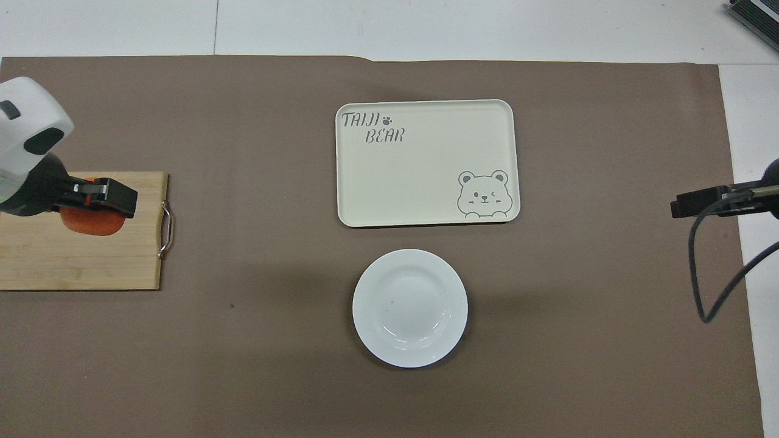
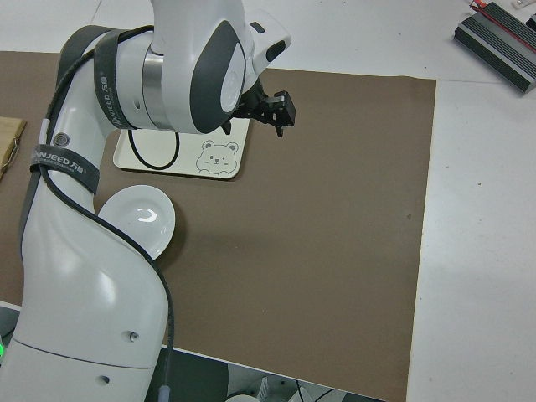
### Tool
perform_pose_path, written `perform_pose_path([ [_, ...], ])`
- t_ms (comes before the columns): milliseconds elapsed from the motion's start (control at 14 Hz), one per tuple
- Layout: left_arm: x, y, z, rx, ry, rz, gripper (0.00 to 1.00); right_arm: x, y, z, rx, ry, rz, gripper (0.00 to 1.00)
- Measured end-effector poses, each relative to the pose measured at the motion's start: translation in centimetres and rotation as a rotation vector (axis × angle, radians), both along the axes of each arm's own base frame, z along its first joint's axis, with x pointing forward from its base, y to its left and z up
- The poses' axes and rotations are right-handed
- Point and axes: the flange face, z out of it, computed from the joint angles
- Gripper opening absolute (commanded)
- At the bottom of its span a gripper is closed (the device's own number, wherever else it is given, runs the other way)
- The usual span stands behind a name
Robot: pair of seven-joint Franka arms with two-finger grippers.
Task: Place orange and plate with both arms
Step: 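Carry the orange with the left gripper and release it on the plate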
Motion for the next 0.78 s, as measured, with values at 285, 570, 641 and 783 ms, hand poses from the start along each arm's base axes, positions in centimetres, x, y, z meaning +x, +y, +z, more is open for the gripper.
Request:
perform_pose_path([
  [285, -1.5, -8.3, -2.0, 0.011, -0.003, 0.047, 0.0, 0.0, 0.0, 0.0, 0.0, 0.0, 0.0, 1.0],
  [570, -4.0, -15.9, -4.5, -0.005, -0.024, 0.077, 0.0, 0.0, 0.0, 0.0, 0.0, 0.0, 0.0, 1.0],
  [641, -4.9, -17.8, -5.6, -0.012, -0.021, 0.091, 0.0, 0.0, 0.0, 0.0, 0.0, 0.0, 0.0, 1.0],
  [783, -7.1, -21.6, -8.1, -0.028, -0.013, 0.108, 0.0, 0.0, 0.0, 0.0, 0.0, 0.0, 0.0, 1.0],
])
